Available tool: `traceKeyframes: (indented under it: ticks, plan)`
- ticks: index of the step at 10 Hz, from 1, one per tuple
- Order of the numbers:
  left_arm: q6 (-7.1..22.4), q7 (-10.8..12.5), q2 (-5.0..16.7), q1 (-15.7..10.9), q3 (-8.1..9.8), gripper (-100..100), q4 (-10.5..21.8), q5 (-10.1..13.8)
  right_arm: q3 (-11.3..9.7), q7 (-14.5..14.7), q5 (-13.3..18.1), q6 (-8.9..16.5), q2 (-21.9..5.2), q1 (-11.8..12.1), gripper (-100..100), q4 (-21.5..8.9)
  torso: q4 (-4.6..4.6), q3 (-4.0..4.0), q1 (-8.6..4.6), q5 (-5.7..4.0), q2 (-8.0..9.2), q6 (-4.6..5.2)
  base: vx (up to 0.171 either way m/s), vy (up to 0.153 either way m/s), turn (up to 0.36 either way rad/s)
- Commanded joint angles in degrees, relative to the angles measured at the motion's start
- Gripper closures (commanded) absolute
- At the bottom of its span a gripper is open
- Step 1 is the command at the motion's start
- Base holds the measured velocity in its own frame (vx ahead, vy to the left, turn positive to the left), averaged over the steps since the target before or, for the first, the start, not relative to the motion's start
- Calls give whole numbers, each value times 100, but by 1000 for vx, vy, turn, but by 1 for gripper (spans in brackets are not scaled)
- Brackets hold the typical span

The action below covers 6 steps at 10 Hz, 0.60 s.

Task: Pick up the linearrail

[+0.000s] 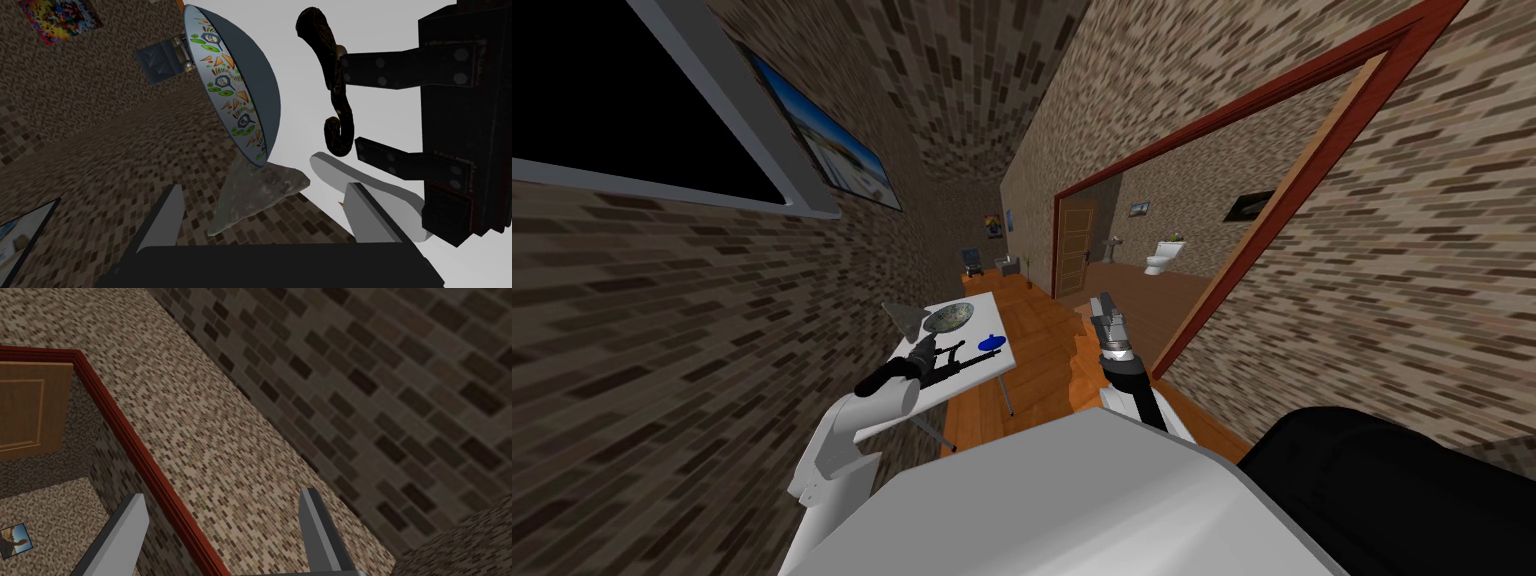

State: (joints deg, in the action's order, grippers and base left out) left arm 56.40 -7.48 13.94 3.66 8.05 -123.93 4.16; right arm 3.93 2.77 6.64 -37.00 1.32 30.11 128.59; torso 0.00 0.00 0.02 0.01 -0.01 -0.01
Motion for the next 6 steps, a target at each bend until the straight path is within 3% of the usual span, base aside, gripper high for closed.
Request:
traceKeyframes:
  ticks: [1, 4, 6]
  plan:
    - [165, -4, 10, -6, 11, -100, 21, 15, 0, 0, 0, 0, 0, 0, 0, 0, 0, 0, 0, 0, 0, 0, 0, 5, 1]
    - [753, -19, 62, -249, 108, -100, 166, 77, 0, 0, 0, 0, 0, 0, 0, 0, 0, 0, -1, 0, 1, 0, -2, 7, -40]
    - [991, -19, 62, -249, 108, -100, 166, 77, 0, 0, 0, 0, 0, 0, 0, 0, 0, 1, 0, 0, 1, 0, -1, 4, -13]
